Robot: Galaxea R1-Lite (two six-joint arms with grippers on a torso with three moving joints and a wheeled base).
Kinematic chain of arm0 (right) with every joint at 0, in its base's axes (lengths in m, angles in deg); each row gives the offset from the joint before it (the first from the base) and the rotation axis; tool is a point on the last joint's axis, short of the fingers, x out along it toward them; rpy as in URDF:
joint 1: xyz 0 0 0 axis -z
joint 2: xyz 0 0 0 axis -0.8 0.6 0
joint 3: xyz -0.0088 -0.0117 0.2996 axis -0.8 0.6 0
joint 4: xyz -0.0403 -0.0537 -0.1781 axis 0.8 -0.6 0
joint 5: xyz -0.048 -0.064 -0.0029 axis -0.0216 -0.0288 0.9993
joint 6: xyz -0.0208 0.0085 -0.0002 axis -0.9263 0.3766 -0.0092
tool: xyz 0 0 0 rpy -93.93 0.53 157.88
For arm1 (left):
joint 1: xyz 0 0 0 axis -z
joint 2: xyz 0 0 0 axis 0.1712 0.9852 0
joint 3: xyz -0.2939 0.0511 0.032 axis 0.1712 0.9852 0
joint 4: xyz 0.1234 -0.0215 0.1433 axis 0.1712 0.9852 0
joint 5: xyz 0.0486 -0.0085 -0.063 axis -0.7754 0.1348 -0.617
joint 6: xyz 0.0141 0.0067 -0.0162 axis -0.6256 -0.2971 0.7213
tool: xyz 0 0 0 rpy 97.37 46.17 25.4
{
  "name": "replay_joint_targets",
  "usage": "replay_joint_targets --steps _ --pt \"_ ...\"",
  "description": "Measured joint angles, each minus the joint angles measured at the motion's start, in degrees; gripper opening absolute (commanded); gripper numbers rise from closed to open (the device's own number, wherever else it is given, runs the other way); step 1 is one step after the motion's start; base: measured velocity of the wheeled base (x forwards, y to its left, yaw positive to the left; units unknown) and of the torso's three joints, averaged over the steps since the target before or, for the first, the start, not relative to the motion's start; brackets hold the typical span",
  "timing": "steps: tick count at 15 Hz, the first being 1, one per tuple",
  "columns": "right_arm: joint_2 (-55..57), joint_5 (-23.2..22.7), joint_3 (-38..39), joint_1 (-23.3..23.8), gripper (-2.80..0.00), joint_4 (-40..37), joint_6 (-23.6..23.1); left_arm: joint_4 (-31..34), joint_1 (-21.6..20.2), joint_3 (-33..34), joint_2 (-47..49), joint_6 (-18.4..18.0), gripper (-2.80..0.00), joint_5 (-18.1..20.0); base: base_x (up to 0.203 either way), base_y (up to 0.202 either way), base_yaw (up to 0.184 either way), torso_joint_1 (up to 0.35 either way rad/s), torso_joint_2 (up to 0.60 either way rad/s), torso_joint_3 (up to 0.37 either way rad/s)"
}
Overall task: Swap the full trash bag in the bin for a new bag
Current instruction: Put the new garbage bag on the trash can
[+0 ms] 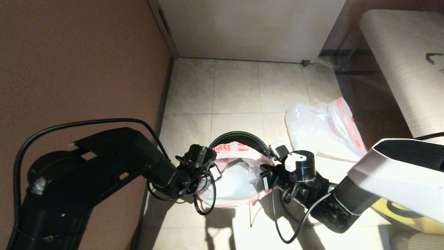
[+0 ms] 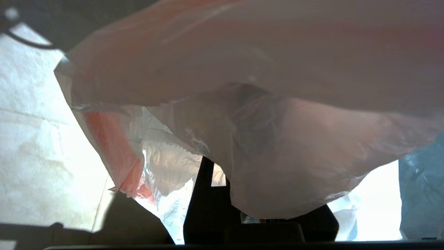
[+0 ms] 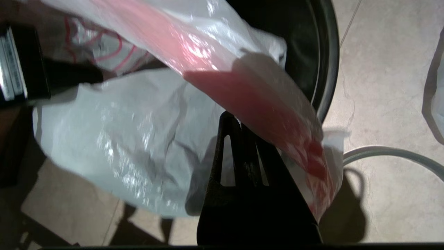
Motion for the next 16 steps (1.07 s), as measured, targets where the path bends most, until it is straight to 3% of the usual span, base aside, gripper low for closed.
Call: replay_joint_targets --steps 9,16 --pt "4.1 -0.3 -11.2 9.4 -2.80 0.4 -0.1 -0.1 4.2 1.7 1.2 -2.1 -2.80 -0.4 0.000 0.000 0.000 0.000 0.00 0.000" --pt "7.5 -0.2 -9.5 11.2 -2.80 0.7 -2.0 -5.5 5.0 3.4 1.8 -4.0 -2.80 -0.9 0.000 0.000 0.000 0.000 0.00 0.000"
